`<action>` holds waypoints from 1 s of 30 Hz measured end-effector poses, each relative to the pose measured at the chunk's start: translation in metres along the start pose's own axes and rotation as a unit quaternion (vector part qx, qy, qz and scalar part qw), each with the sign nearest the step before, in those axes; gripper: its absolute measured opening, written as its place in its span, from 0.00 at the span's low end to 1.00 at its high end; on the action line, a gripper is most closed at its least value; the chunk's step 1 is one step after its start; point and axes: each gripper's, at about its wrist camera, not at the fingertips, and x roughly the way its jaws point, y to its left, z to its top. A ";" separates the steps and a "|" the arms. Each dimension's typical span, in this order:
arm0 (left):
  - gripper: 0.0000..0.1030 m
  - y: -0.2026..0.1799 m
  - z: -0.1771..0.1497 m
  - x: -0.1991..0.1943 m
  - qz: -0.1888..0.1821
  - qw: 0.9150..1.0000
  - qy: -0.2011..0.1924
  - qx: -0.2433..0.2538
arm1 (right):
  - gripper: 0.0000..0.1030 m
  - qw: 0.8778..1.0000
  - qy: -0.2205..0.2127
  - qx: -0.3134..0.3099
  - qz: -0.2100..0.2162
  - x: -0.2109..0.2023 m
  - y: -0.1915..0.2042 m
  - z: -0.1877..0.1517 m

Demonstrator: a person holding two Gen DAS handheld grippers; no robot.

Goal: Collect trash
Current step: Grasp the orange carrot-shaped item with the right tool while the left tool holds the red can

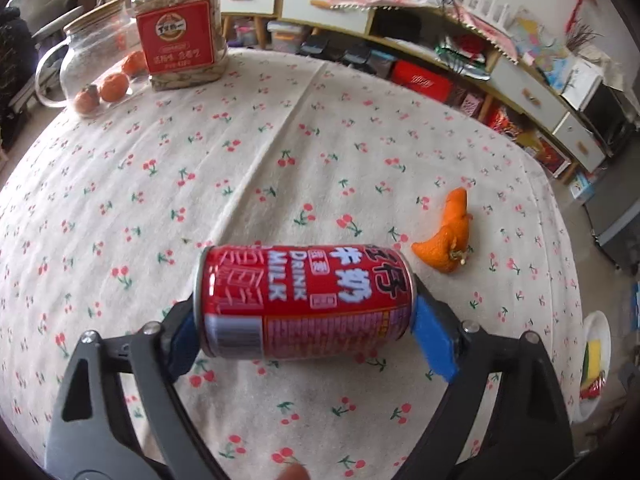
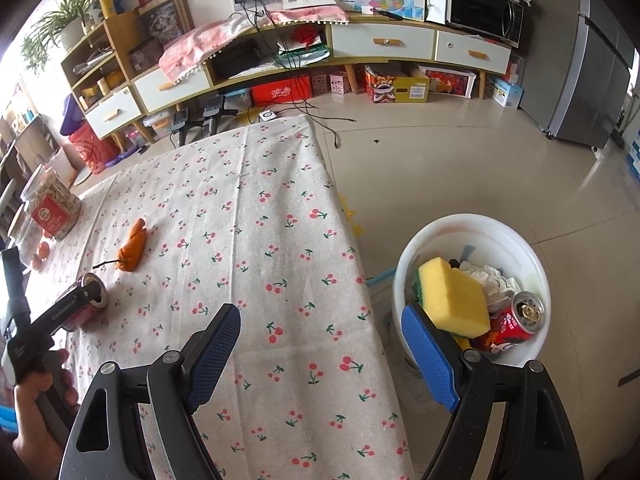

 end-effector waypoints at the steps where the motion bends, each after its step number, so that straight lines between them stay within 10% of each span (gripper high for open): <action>1: 0.87 0.002 0.000 -0.001 -0.008 1.000 0.001 0.003 | 0.82 1.000 0.000 -0.002 0.000 0.000 0.003 0.001; 14: 0.87 0.051 0.023 -0.035 -0.047 0.994 0.017 0.094 | 0.82 0.997 0.021 -0.054 0.048 0.030 0.101 0.022; 30: 0.87 0.100 0.030 -0.049 -0.036 0.995 -0.019 0.090 | 0.82 0.992 0.043 -0.025 0.114 0.106 0.189 0.030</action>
